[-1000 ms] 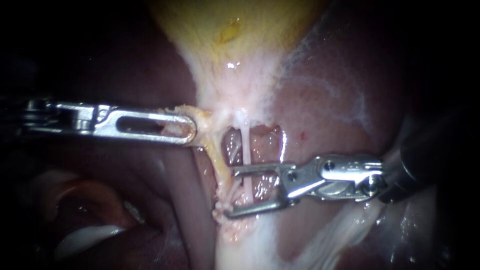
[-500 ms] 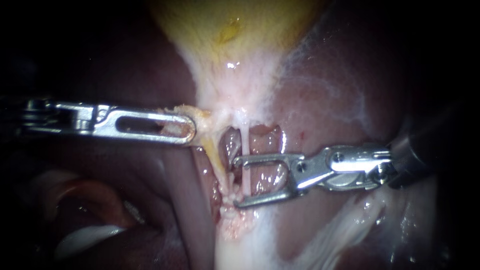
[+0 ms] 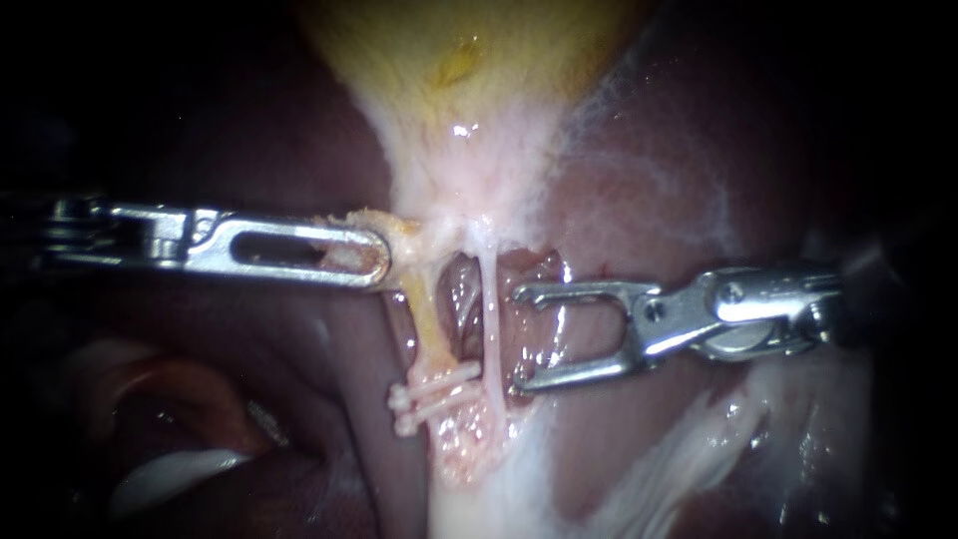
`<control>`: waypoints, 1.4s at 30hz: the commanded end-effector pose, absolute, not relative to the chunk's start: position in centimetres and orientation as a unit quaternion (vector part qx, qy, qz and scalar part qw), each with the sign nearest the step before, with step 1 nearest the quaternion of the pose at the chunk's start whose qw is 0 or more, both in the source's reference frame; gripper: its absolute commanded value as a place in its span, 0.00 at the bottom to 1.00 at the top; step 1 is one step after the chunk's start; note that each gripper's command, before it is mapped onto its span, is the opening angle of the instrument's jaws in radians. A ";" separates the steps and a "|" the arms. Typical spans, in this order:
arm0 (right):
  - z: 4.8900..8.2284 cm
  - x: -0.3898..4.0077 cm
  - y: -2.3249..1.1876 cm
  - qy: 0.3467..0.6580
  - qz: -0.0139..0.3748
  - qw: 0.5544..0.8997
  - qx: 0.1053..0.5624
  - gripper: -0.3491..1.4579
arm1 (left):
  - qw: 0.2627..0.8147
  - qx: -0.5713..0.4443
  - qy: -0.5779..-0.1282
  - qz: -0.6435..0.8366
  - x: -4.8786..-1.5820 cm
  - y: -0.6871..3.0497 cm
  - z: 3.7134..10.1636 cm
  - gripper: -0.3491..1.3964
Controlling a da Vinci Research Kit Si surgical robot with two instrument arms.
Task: Going back second clip left tube
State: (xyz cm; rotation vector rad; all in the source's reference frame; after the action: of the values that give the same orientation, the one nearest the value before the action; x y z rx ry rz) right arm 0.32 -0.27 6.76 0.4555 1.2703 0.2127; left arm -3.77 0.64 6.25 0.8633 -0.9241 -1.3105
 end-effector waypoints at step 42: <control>6.48 -0.07 -0.12 0.593 0.078 0.777 0.199 0.47 | 0.626 0.363 -0.398 -0.564 -4.12 0.64 6.93 0.00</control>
State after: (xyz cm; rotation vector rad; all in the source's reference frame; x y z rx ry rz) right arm -0.07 -0.12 6.47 0.4313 1.2824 0.1700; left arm -4.12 0.64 6.94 0.8317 -0.9128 -1.2928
